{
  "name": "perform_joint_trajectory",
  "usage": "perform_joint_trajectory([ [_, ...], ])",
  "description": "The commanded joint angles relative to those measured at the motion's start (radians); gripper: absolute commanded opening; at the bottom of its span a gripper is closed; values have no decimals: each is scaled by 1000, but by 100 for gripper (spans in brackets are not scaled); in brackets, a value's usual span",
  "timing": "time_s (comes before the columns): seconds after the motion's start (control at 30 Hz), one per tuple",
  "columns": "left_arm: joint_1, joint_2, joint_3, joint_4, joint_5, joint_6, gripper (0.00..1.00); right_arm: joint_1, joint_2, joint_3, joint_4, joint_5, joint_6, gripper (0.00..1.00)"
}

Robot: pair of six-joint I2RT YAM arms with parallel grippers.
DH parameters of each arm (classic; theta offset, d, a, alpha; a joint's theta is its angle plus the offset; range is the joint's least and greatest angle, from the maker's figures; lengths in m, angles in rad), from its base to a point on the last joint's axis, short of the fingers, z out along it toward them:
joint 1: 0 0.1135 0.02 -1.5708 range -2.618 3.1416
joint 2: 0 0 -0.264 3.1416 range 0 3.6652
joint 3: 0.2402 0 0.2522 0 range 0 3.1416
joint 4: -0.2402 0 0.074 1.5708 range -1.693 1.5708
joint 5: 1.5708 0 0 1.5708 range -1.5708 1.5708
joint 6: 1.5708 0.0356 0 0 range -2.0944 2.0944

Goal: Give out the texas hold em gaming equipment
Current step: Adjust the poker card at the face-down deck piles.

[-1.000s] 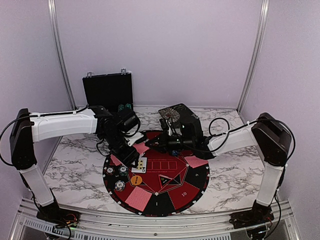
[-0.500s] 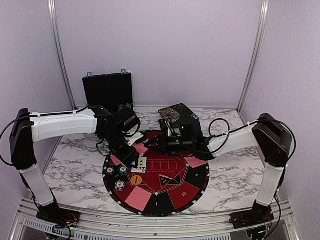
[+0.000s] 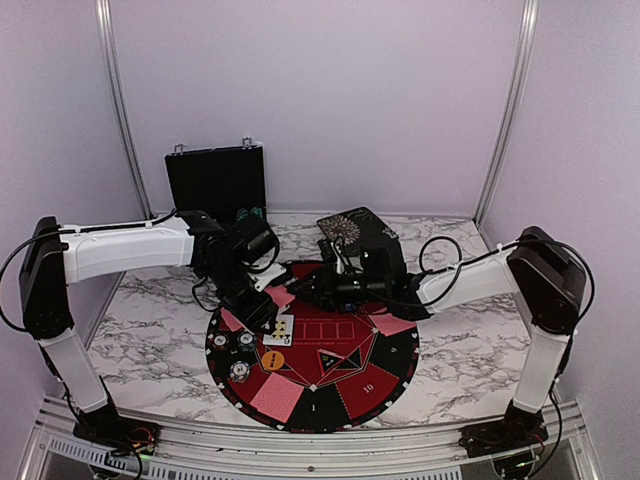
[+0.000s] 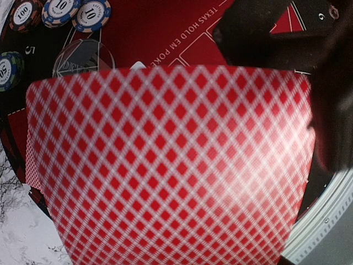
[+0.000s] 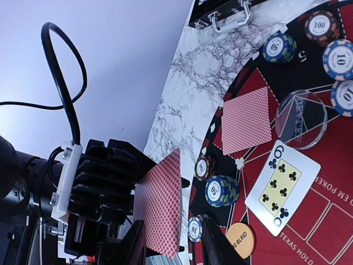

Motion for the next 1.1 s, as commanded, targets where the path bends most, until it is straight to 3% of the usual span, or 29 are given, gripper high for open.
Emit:
perform_joint_trajectory([
  [0.0, 4, 8, 29, -7, 6, 16, 34, 12, 10, 61, -20, -3, -25, 35],
  [0.53, 5, 3, 37, -8, 3, 13, 34, 32, 73, 98, -27, -18, -26, 40],
  [1.07, 5, -3, 34, -8, 6, 12, 34, 13, 47, 73, -35, 5, -34, 32],
])
